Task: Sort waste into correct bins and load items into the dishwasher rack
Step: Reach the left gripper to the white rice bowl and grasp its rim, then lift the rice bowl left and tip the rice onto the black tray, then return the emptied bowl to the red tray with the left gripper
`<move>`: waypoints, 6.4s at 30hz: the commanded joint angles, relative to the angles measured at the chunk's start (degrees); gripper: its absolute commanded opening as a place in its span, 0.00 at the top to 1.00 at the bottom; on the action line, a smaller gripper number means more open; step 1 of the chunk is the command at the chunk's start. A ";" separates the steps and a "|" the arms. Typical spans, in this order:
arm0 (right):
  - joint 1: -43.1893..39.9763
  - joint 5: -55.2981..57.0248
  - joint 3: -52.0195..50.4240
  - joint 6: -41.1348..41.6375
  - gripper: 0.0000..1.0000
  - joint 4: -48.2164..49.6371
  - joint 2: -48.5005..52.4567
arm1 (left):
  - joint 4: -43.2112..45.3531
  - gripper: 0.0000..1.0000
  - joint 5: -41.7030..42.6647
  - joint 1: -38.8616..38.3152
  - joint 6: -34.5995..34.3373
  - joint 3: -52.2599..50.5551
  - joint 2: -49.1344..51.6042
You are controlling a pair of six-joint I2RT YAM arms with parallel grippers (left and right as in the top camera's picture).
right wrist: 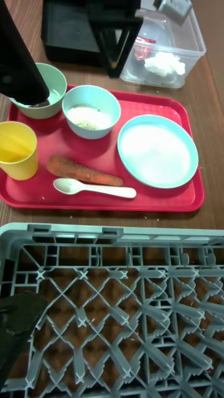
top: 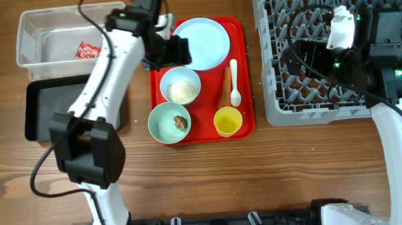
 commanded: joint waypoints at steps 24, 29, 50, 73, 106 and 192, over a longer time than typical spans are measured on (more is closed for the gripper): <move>-0.13 0.37 1.03 0.63 0.00 -1.14 0.57 | 18.34 0.69 -12.15 -10.88 0.92 -18.05 5.05; -0.13 0.39 1.01 0.63 0.00 -1.18 0.57 | 18.36 0.77 -14.21 -10.88 0.72 -18.14 6.27; -0.13 0.44 1.01 0.63 0.00 -1.11 0.57 | 8.92 0.96 -9.86 -6.47 -4.02 -10.03 -2.25; -0.13 0.50 1.01 0.85 0.00 -1.36 0.61 | -3.08 0.96 11.72 32.48 6.51 -16.83 -10.88; -0.13 0.37 1.01 2.27 0.00 -1.68 0.61 | 1.20 0.96 71.21 59.10 16.55 -26.82 -10.84; -0.13 0.59 0.98 2.23 0.00 -1.55 0.87 | 28.35 0.43 -30.12 -14.58 -0.31 -24.46 -2.75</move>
